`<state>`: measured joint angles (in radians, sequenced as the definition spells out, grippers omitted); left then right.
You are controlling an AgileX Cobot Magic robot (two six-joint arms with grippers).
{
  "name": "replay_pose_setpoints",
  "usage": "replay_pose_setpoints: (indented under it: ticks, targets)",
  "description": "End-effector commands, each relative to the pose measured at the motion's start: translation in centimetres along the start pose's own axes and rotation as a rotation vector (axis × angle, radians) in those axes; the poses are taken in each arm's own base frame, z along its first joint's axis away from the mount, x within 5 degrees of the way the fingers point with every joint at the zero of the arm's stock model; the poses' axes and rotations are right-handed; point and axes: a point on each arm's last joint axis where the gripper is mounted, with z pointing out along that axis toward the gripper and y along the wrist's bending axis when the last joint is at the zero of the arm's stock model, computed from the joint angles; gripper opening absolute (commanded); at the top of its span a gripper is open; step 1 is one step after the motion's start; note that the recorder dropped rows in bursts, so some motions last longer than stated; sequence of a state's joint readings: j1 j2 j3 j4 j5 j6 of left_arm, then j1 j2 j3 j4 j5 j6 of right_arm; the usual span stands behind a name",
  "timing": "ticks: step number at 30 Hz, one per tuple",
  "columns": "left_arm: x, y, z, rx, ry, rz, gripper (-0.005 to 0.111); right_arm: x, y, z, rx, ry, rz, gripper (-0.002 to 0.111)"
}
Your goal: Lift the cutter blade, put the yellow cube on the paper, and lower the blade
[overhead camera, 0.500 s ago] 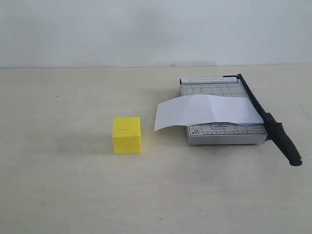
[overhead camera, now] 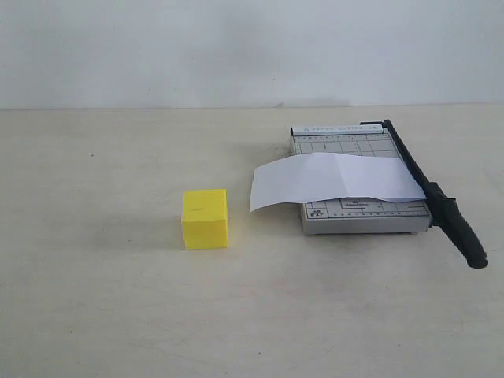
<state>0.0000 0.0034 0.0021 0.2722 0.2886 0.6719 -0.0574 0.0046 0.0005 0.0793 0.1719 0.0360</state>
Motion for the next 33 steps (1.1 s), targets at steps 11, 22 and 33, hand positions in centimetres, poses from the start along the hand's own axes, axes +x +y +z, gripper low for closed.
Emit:
replay_pose_setpoints:
  ticks: [11, 22, 33]
  targets:
    - [-0.2, 0.0, 0.0, 0.006, -0.026, 0.003, 0.004, -3.3, -0.1, -0.7, -0.053, -0.373, 0.359, 0.001]
    - [-0.2, 0.0, 0.0, 0.006, -0.026, 0.003, 0.004, -4.1, 0.6, -0.3, -0.026, -0.045, 0.234, 0.001]
    - [-0.2, 0.0, 0.0, 0.006, -0.026, 0.003, 0.004, -10.9, 1.9, 7.2, -0.050, 0.489, -0.086, 0.001]
